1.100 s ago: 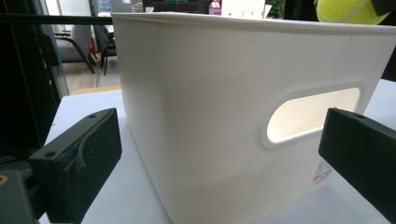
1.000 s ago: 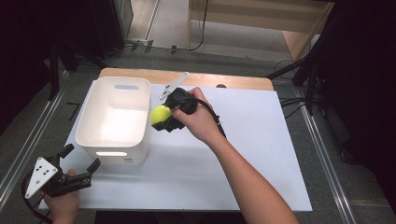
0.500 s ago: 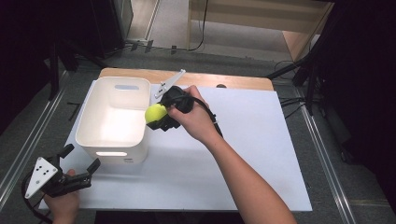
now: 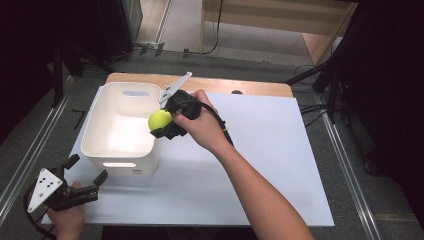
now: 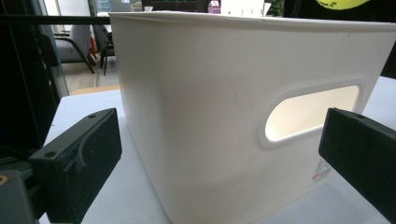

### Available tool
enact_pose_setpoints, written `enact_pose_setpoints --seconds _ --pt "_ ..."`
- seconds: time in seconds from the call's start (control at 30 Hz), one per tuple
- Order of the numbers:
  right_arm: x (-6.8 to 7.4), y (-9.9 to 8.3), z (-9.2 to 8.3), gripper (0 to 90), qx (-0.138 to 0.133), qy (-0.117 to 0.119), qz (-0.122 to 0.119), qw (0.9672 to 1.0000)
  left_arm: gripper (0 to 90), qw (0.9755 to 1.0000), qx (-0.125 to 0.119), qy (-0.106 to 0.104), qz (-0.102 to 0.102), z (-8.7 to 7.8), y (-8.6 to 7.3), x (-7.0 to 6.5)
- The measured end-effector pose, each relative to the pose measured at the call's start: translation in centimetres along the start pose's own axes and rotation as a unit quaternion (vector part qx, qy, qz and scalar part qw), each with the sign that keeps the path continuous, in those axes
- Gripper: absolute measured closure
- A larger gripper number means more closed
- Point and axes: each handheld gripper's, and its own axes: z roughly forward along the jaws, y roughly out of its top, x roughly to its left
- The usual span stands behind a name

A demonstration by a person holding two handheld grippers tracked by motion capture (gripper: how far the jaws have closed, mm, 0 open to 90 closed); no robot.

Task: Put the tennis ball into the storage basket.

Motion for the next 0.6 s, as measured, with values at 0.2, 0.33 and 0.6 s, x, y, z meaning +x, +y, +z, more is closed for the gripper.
enact_pose_setpoints --seconds 0.2,0.33,0.6 --pt "0.3 0.6 0.6 22.9 -0.001 0.007 -0.006 1.0 0.0 1.0 0.0 -0.001 0.0 0.0 0.0 0.0" --pt "0.5 0.9 1.0 22.9 0.003 0.01 -0.005 0.9999 0.0 1.0 0.0 0.0 0.0 0.0 0.0 0.0" --pt "0.6 1.3 1.6 23.0 0.003 0.013 -0.007 0.9999 0.0 1.0 0.0 0.0 0.0 0.0 0.0 0.0"
